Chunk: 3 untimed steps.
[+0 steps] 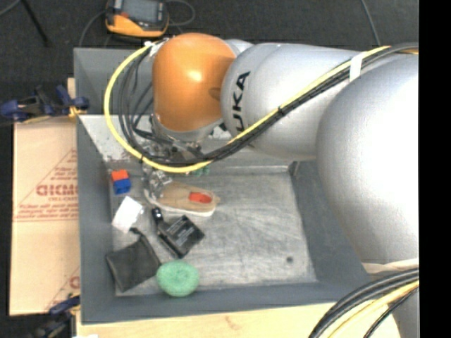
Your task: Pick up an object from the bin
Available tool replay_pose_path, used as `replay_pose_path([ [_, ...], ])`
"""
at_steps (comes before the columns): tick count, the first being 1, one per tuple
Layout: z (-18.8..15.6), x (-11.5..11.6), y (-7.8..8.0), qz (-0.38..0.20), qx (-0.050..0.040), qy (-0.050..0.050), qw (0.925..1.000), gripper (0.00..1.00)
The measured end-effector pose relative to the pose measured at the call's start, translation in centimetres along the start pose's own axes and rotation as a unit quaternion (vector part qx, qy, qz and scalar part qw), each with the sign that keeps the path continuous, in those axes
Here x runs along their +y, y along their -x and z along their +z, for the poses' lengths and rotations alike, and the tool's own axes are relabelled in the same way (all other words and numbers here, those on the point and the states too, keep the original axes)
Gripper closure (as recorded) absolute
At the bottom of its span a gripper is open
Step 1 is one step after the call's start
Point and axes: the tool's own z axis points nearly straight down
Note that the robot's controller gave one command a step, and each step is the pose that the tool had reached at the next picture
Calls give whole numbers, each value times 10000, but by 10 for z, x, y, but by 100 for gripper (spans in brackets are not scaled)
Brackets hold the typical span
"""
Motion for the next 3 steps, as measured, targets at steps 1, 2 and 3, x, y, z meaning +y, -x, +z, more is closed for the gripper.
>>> replay_pose_path([
  [1,21,9,-11,174,10,6,9998,0],
  [2,21,8,-10,181,2,4,9998,0],
  [3,80,55,-35,-521,-53,-11,9986,100],
])
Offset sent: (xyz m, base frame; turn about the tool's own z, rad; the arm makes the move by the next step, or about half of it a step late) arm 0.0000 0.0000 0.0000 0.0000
